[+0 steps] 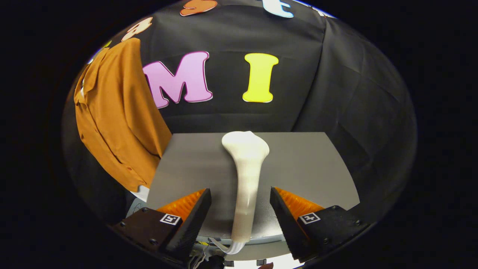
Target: Iron the clothes twice with a garment steamer, once on the left side and once on the right side.
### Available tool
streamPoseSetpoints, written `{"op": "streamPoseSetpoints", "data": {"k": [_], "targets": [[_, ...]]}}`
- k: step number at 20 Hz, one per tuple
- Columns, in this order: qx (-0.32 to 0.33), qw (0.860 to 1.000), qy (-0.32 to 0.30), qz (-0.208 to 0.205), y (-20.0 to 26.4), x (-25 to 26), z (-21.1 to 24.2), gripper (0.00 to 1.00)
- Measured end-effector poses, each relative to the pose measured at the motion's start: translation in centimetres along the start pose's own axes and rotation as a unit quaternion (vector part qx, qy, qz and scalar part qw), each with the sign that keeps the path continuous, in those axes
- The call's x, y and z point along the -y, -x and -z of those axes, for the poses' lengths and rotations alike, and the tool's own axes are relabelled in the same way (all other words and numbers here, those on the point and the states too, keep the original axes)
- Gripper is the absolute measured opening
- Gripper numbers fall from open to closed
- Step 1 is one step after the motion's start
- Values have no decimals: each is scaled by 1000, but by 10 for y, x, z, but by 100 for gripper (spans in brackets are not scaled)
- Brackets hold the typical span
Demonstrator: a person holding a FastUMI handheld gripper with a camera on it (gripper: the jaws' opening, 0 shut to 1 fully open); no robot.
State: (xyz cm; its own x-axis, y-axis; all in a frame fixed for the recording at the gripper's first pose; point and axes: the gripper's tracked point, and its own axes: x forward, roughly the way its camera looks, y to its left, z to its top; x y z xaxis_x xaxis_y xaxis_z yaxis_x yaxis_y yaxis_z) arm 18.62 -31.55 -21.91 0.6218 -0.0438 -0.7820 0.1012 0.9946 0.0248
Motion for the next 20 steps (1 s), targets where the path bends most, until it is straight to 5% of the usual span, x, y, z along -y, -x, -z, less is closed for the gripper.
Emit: {"op": "streamPoseSetpoints", "data": {"k": [3,7,11,14,20], "targets": [[-36,999,-15,-20,-27,1,12,97],[-77,997,-24,-21,-41,6,34,68],[-18,999,-40,-33,-50,1,21,35],[-2,998,-51,-25,-43,3,20,23],[90,994,-55,-6,16,-20,7,22]]}}
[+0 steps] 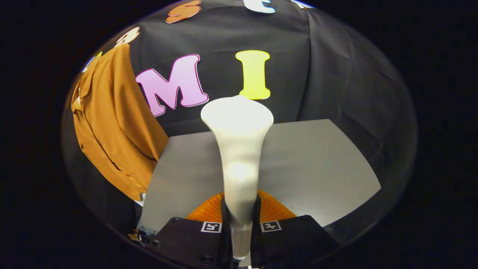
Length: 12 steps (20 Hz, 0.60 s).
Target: Iron the clothes twice with a garment steamer, once on the left side and once on the right side.
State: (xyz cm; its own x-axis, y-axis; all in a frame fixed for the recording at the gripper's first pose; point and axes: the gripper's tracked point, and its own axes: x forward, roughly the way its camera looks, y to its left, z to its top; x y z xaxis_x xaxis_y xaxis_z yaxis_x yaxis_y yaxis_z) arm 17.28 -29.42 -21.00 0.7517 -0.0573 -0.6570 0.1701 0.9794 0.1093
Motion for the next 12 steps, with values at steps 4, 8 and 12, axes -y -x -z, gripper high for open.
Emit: {"op": "streamPoseSetpoints", "data": {"k": [4,8,12], "targets": [[70,997,9,-13,56,-59,-9,22],[121,992,18,-34,105,-138,-16,22],[153,987,30,-37,103,-214,-21,22]]}}
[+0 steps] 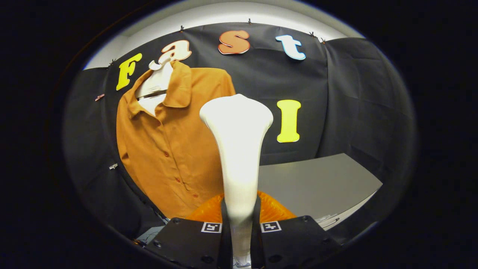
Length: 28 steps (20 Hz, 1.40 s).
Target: Iron the clothes twice with a garment steamer, once on the left side and once on the right side.
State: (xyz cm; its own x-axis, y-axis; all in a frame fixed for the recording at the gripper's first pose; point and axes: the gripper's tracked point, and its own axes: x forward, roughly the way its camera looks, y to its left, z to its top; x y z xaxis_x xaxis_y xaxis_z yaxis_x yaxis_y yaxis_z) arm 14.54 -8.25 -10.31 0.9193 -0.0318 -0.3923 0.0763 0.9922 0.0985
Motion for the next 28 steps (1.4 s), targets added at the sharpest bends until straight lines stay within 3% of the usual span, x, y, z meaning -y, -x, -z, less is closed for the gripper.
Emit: {"op": "streamPoseSetpoints", "data": {"k": [6,16,28], "targets": [[3,1000,16,25,-42,-59,11,22],[34,996,43,66,-88,-70,12,22],[-30,994,70,75,-110,-67,135,22]]}}
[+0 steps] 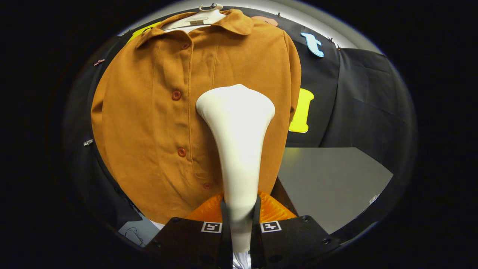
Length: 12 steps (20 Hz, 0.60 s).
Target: Iron the clothes twice with a garment steamer, once on the left side and once on the right side.
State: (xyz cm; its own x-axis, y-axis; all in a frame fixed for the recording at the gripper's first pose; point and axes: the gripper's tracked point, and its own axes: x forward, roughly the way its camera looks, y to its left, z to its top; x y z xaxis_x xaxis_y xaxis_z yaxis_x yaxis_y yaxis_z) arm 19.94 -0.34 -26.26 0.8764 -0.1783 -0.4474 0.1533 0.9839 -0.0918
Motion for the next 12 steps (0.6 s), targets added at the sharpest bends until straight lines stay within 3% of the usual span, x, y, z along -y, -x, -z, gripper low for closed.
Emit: {"op": "streamPoseSetpoints", "data": {"k": [12], "targets": [[-22,1000,9,-2,-26,-15,99,22]]}}
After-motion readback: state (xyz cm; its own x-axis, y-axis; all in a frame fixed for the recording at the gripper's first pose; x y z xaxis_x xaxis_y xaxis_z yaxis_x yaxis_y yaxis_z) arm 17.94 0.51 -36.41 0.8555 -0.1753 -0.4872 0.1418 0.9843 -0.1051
